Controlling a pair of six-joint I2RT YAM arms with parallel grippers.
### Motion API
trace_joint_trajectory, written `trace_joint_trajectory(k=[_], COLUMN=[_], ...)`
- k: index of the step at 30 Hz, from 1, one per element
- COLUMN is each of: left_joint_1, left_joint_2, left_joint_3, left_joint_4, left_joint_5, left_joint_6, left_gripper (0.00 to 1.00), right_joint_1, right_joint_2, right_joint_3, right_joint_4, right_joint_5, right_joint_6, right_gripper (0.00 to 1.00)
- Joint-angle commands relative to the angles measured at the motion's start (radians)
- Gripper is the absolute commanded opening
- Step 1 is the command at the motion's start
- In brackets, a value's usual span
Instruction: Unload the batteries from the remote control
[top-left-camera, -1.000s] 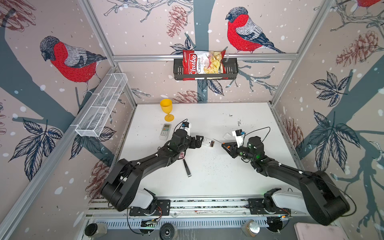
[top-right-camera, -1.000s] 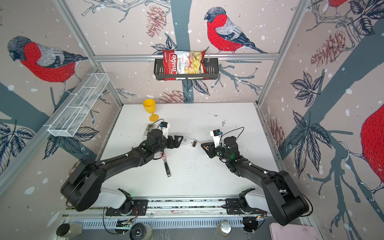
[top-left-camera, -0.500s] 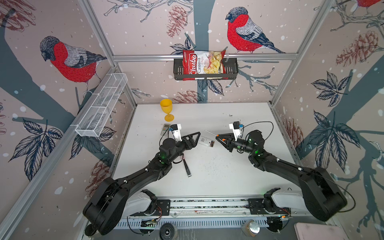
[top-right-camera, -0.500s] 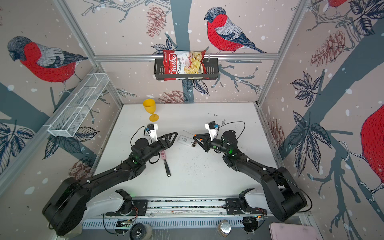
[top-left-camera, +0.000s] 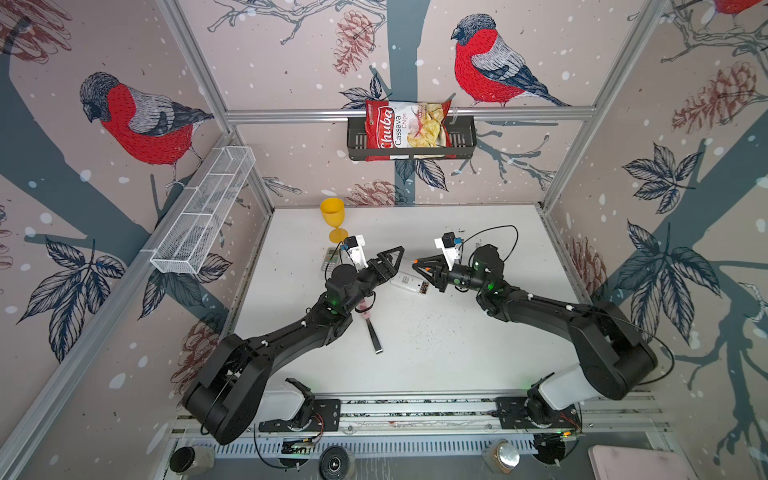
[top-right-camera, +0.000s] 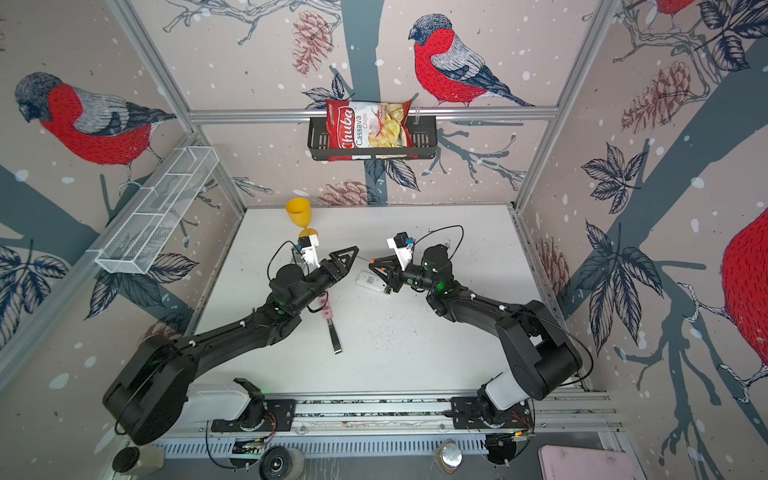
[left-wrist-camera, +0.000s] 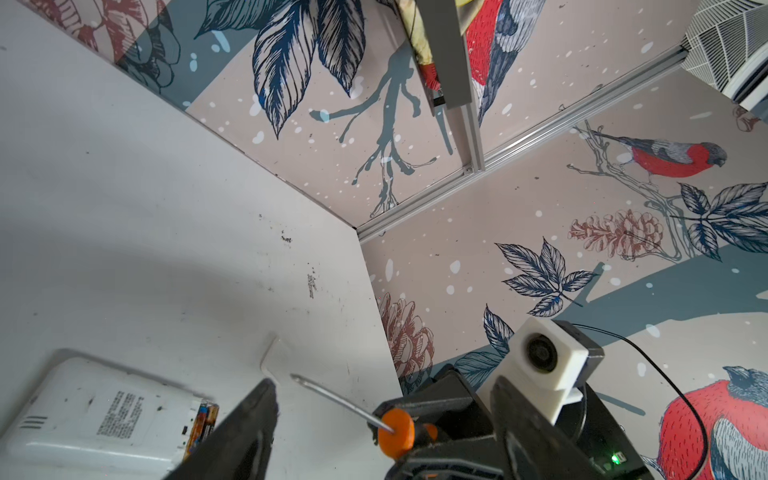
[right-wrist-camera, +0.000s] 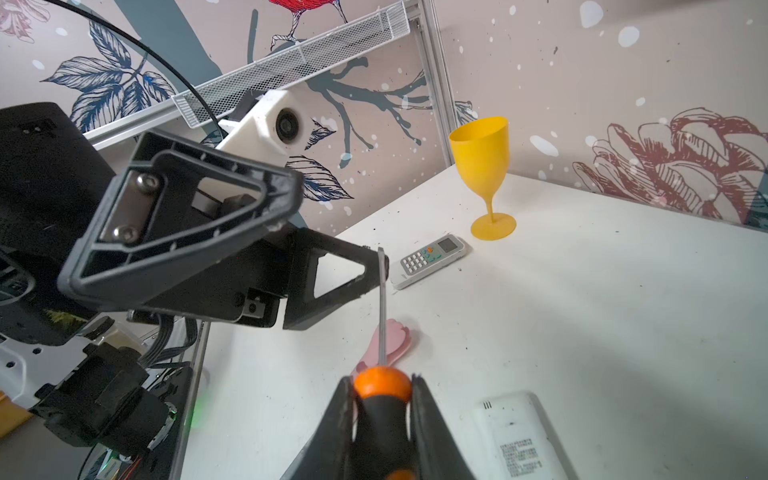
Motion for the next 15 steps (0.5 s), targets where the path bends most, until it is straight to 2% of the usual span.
trace_joint_trajectory(k=[1, 5, 11, 15], left_joint_1=[0.0, 0.0, 0.0, 0.001], left_joint_2=[0.034, 0.067, 0.099, 0.117], left_joint_3=[0.004, 0.012, 0.038, 0.043], left_joint_4=[0.097, 0.134, 0.125, 0.133], left_joint_5=[-0.01, -0.016, -0.022, -0.022], left_joint_6=[-0.035, -0.061, -0.092, -0.109], left_gripper=[0.77, 0.67, 0.37, 0.24], right_joint_1=[0.013, 0.031, 0.047, 0.059], right_joint_2=[0.024, 0.052, 0.072, 0.081], right_joint_3=[0.013, 0.023, -0.01, -0.027], right_joint_4=[0.121, 0.139, 0.227, 0.265], right_joint_5=[-0.007, 0.016, 0.067, 0.083], right_joint_6=[-0.005, -0.02, -0.028, -0.046], right_gripper=[0.0, 0.0, 0.0, 0.0])
